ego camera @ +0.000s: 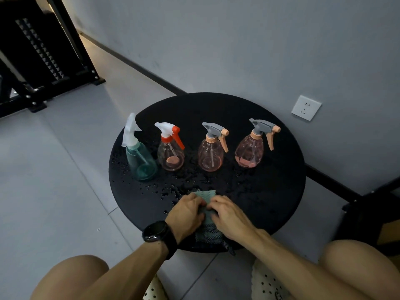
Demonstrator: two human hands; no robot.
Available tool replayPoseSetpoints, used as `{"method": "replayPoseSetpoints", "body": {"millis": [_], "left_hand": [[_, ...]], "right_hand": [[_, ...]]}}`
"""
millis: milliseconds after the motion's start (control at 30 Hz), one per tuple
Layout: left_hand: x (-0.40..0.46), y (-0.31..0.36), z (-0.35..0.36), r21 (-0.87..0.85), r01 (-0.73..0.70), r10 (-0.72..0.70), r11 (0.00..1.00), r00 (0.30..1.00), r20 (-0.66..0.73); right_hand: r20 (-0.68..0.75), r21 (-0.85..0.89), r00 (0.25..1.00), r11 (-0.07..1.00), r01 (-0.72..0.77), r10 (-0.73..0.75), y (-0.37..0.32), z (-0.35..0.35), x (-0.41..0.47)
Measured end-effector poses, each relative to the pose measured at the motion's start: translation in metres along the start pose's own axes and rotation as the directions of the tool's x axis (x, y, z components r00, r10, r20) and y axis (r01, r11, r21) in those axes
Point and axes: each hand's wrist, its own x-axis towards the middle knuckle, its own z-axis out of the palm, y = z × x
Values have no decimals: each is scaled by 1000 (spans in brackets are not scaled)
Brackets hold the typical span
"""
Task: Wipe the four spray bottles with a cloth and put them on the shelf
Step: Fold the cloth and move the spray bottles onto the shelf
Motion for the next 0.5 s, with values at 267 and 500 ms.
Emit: {"method": "replayPoseSetpoints", "body": {"millis": [267, 500], "left_hand": [[-3, 11, -9, -51, 43, -44, 998, 999, -6], [-3, 35, -17, -133, -36, 11, 990, 982, -186]], "right_hand": [[-81, 232, 967, 948, -218, 242, -2, -50, -5], [-264, 506, 806, 787, -353, 530, 20, -110, 17]]}}
